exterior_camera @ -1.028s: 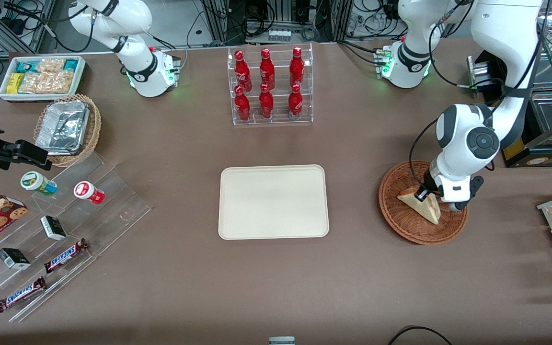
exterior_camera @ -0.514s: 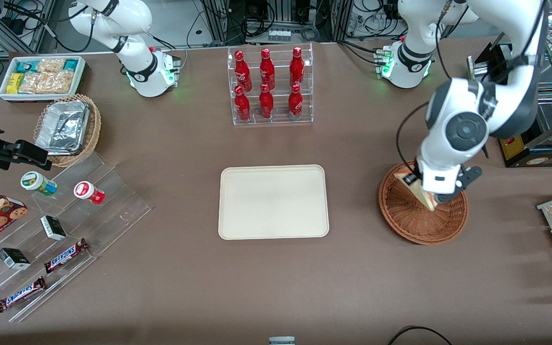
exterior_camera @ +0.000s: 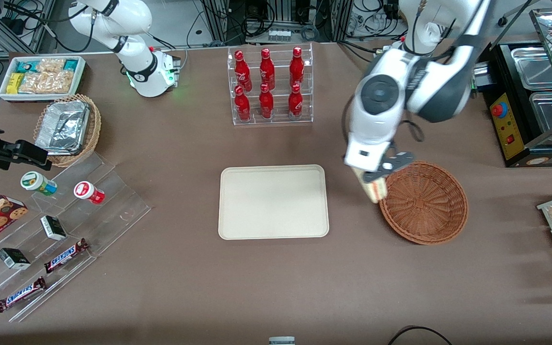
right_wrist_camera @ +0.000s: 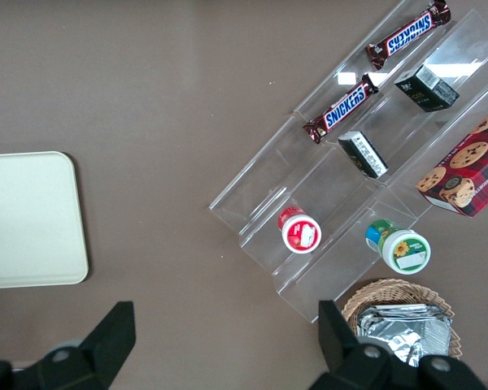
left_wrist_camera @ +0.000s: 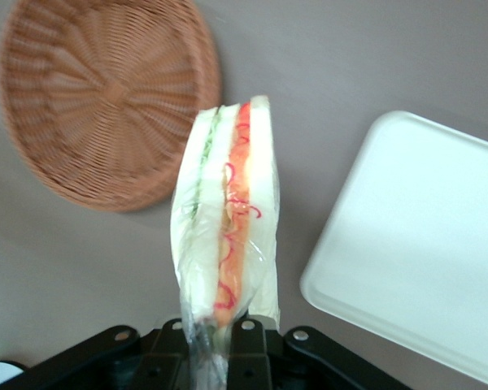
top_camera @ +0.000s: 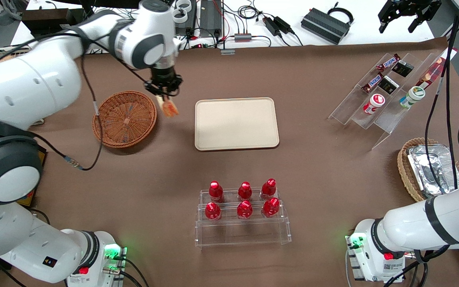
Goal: Place sandwich from basket to tray
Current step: 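Lift the sandwich and carry it over the cream tray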
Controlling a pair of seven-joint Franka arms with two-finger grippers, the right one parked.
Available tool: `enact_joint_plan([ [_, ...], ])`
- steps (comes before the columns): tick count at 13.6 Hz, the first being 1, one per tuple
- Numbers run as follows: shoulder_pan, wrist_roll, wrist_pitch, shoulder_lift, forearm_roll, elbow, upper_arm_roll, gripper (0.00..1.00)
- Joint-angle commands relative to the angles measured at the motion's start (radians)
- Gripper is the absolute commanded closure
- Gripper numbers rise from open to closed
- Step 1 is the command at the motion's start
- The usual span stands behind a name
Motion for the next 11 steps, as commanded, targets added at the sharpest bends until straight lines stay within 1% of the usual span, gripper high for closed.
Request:
enact_joint_plan([
  [1, -0.127, -0.107, -0.007, 0.200, 0.004, 0.199, 0.018, 1.00],
  [3, -0.180, -0.120, 0.031, 0.320, 0.001, 0.301, 0.019, 1.00],
  [5, -0.224, -0.112, 0.159, 0.383, 0.002, 0.310, 0.019, 1.00],
  [7, -0.248, -0.097, 0.250, 0.415, 0.043, 0.306, 0.017, 1.00],
  [9, -0.268, -0.081, 0.305, 0.440, 0.046, 0.306, 0.017, 1.00],
  [11, -0.257, -0.005, 0.403, 0.460, 0.025, 0.307, 0.014, 1.00],
])
